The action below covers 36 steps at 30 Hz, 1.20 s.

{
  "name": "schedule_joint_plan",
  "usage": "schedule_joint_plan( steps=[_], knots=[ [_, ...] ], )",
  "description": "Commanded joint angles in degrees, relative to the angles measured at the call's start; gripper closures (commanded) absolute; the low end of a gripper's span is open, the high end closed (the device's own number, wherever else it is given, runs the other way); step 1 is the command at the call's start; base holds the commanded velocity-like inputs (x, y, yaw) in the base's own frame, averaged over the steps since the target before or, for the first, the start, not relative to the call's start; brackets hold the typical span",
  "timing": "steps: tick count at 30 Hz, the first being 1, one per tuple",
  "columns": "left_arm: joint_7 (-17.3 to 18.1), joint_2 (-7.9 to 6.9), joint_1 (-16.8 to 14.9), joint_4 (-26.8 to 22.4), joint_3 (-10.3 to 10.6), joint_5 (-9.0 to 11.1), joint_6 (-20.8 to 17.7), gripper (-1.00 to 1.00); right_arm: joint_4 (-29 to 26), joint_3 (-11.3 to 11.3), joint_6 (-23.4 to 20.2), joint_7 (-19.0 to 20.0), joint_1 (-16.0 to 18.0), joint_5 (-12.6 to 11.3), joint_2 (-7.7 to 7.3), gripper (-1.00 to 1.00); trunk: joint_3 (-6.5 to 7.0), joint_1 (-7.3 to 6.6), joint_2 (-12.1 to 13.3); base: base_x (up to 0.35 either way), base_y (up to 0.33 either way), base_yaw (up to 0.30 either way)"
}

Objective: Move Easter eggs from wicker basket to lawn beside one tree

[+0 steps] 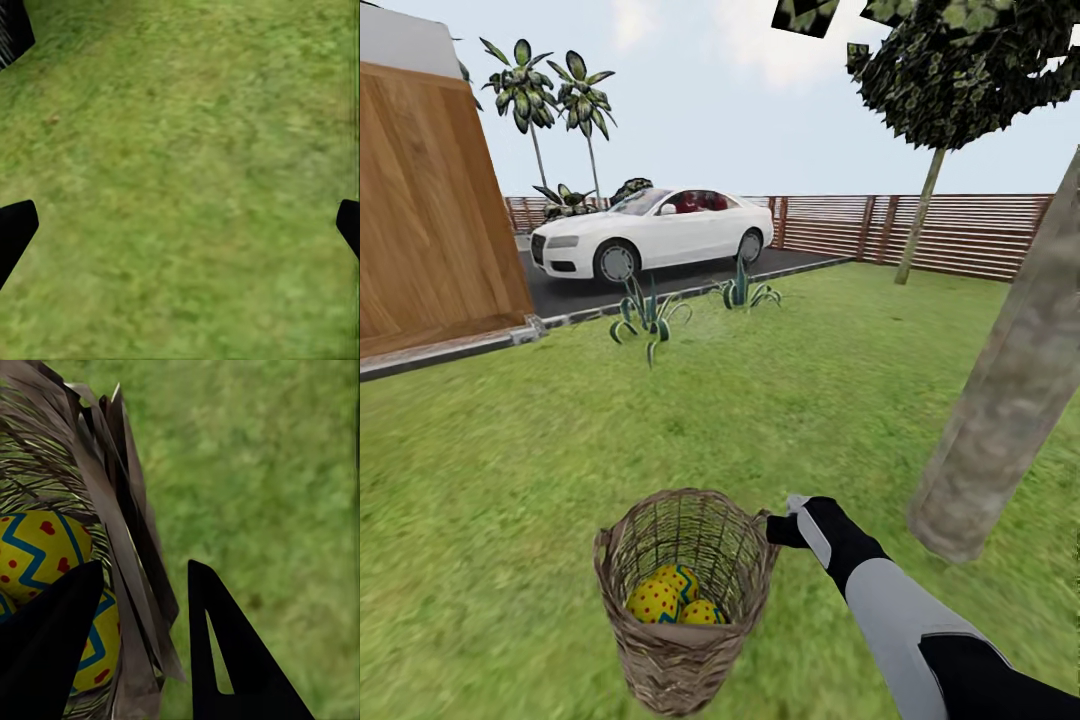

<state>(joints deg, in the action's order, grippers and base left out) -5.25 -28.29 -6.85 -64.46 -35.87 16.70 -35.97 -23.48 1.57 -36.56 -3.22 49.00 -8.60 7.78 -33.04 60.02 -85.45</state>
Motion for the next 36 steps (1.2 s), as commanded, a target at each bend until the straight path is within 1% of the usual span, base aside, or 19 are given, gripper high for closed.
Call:
schedule_joint_plan(
  steps=[1, 13, 24, 36],
  knots=[
    [-0.47, -0.02, -0.01, -0.06, 0.01, 0.62, -0.24, -1.00, -0.07, 0.23, -0.18, -0.29, 0.05, -1.06, 0.05, 1.00, -0.06, 0.03, -0.03, 0.298, 0.174, -0.237],
    [-0.47, -0.02, -0.01, -0.06, 0.01, 0.62, -0.24, -1.00, -0.07, 0.24, -0.18, -0.29, 0.05, -1.06, 0.05, 1.00, -0.06, 0.03, -0.03, 0.298, 0.174, -0.031],
    [-0.47, -0.02, -0.01, -0.14, 0.01, 0.62, -0.24, -1.00, -0.07, 0.24, -0.20, -0.29, 0.05, -1.06, 0.06, 1.00, -0.06, 0.03, -0.03, 0.298, 0.174, -0.220],
    [-0.47, -0.02, -0.01, -0.14, 0.01, 0.62, -0.24, -1.00, -0.07, 0.19, -0.20, -0.29, 0.05, -1.06, 0.13, 1.00, -0.06, 0.03, -0.03, 0.298, 0.174, -0.009]
  ],
)
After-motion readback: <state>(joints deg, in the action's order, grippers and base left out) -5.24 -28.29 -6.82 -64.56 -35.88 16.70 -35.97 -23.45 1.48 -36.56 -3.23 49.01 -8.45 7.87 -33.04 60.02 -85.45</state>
